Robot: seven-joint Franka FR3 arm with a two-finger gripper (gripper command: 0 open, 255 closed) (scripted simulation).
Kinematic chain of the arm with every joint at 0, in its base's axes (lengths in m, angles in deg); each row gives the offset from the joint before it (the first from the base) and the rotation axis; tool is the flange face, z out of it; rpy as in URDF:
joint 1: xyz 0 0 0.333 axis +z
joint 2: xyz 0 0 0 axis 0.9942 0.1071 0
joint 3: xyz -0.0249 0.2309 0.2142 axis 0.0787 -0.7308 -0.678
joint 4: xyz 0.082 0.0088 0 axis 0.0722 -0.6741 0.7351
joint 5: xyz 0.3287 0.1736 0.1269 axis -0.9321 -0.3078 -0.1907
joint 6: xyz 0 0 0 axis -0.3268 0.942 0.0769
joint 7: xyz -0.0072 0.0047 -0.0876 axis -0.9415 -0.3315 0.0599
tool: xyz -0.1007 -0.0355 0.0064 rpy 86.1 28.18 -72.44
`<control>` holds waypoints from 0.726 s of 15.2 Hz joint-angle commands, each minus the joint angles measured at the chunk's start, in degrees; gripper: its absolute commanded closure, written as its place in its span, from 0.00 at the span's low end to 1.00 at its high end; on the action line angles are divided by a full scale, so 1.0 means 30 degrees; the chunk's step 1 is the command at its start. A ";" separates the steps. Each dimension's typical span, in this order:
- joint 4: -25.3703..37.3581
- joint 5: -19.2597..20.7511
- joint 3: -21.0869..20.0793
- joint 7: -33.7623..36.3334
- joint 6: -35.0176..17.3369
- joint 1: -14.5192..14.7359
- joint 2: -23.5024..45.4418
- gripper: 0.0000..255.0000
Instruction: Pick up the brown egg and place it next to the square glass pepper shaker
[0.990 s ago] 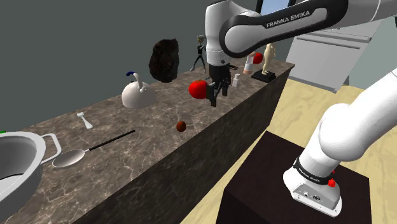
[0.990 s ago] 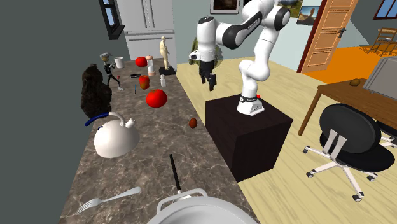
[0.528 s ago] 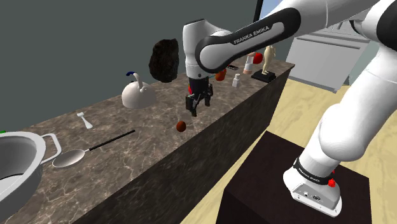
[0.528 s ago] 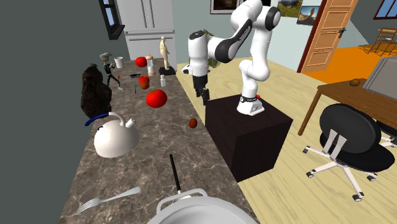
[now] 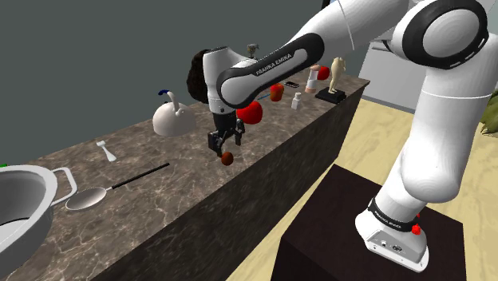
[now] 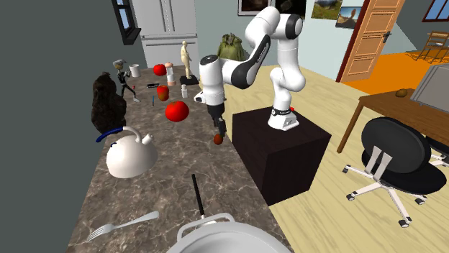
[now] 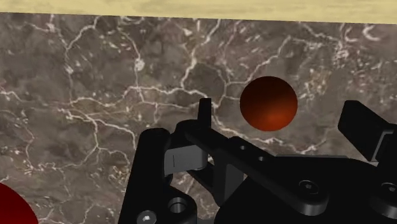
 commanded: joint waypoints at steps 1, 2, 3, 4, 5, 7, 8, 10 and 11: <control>0.0145 0.0113 0.0001 0.0248 -0.0402 0.0108 0.0554 0.00; -0.0005 0.0147 0.0011 0.0271 -0.0640 0.0120 0.0645 0.00; -0.0151 0.0183 0.0021 0.0296 -0.0877 0.0131 0.0741 0.00; -0.0293 0.0220 0.0031 0.0321 -0.1113 0.0143 0.0840 0.00; -0.0430 0.0259 0.0042 0.0347 -0.1349 0.0155 0.0943 0.00; -0.0764 0.0367 0.0074 0.0420 -0.1952 0.0189 0.1225 0.00; -0.0768 0.0366 0.0074 0.0419 -0.1953 0.0189 0.1221 0.00; -0.0765 0.0367 0.0074 0.0420 -0.1952 0.0189 0.1225 0.00; -0.0765 0.0367 0.0074 0.0420 -0.1952 0.0189 0.1225 0.00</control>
